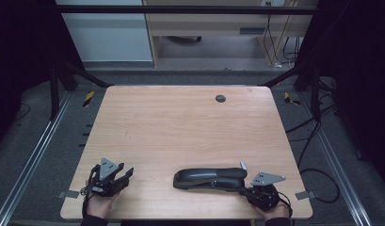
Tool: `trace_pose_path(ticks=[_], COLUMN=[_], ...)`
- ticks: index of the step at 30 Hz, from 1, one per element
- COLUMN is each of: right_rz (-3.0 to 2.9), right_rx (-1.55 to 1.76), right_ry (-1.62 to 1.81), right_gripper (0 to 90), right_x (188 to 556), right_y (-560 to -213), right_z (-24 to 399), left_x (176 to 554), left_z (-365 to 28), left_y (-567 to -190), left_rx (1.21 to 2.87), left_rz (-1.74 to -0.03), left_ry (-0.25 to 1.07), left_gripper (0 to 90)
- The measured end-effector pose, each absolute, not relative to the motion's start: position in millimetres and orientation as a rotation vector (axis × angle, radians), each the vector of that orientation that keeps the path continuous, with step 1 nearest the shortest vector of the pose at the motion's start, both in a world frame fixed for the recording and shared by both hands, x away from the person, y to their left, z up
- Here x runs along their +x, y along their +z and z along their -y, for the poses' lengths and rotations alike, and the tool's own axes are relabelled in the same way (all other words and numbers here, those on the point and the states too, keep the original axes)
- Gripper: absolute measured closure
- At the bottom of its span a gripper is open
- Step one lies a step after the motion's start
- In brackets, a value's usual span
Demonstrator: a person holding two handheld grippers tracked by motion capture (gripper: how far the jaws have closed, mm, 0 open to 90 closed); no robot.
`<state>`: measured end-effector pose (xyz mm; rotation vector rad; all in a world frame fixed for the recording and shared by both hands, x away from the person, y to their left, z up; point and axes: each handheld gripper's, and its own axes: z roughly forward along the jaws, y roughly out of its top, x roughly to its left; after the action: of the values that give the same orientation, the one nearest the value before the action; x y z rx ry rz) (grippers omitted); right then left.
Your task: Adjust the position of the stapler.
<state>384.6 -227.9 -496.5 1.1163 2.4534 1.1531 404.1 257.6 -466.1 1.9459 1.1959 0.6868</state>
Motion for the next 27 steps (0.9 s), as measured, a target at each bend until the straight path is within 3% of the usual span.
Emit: trace_pose_path(ticks=[19,27], right_rz=[-2.418,-2.274], right_rx=[1.124,1.169], right_ry=[1.187,1.214], right_gripper=[90.0,71.7], right_x=[384.6,381.2], right_y=[-492.3,-483.8], right_z=[229.1,240.8], left_x=[404.0,403.4], left_z=[-258.3,-256.7], left_y=[-465.5,-463.9], left_rx=[1.943,1.92], left_rz=[-1.188,-1.184], left_ry=[0.69,0.702], left_gripper=[50.9,42.9])
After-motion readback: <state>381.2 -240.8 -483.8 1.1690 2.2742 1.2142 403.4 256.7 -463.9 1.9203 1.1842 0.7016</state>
